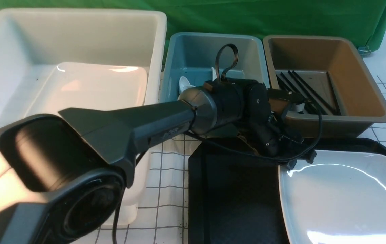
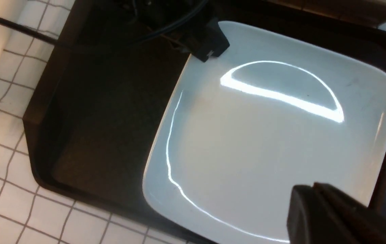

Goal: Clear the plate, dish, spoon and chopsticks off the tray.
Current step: Use the left arm to grab a plate from the dinner plate, then use the left arm to put the plate into the large storage box on the left

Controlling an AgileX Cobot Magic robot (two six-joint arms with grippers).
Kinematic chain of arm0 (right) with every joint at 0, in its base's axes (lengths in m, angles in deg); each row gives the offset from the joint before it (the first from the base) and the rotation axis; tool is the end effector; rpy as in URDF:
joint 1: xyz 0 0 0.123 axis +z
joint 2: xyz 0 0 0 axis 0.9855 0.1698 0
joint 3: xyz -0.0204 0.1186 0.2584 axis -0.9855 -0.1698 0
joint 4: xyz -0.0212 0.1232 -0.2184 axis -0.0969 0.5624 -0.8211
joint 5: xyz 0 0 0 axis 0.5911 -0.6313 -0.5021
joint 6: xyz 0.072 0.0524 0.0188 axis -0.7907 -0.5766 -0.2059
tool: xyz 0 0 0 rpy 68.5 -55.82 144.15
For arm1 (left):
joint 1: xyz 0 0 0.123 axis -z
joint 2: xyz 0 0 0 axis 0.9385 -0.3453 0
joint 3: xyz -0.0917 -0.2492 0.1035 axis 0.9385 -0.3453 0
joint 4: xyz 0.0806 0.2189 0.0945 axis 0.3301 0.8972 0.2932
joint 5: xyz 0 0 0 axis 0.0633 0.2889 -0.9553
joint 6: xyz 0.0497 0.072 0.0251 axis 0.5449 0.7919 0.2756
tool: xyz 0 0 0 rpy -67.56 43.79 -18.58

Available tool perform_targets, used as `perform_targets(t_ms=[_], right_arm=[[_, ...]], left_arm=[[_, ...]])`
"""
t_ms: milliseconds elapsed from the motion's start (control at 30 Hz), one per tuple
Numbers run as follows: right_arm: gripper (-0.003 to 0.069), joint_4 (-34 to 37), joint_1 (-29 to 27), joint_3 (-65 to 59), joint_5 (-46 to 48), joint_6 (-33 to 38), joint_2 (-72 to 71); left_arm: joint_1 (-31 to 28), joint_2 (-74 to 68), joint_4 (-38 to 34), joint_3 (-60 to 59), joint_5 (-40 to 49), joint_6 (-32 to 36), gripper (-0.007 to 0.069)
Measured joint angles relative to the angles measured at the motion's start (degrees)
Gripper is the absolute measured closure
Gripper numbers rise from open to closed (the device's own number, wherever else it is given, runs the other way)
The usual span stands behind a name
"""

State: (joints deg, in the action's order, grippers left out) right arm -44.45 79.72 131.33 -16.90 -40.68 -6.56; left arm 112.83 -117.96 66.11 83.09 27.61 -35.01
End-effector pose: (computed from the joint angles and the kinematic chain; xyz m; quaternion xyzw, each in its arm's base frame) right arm 0.1409 0.0239 0.3728 -0.1693 0.9291 0.0875 0.3170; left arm 0.3570 -0.3637 0.1790 0.2888 0.9078 -0.2336 0.1948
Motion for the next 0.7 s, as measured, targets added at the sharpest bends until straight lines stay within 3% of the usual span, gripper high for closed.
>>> perform_targets(t_ms=[233, 700], right_arm=[[0.0649, 1.1, 0.0, 6.0, 1.0, 0.0, 0.0], [0.0649, 12.3, 0.0, 17.2, 1.2, 3.1, 0.0]], left_arm=[[0.0, 10.0, 2.1, 0.0, 1.3, 3.3, 0.0603], [-1.0, 26.5, 9.5, -0.3, 5.5, 5.4, 0.0613]])
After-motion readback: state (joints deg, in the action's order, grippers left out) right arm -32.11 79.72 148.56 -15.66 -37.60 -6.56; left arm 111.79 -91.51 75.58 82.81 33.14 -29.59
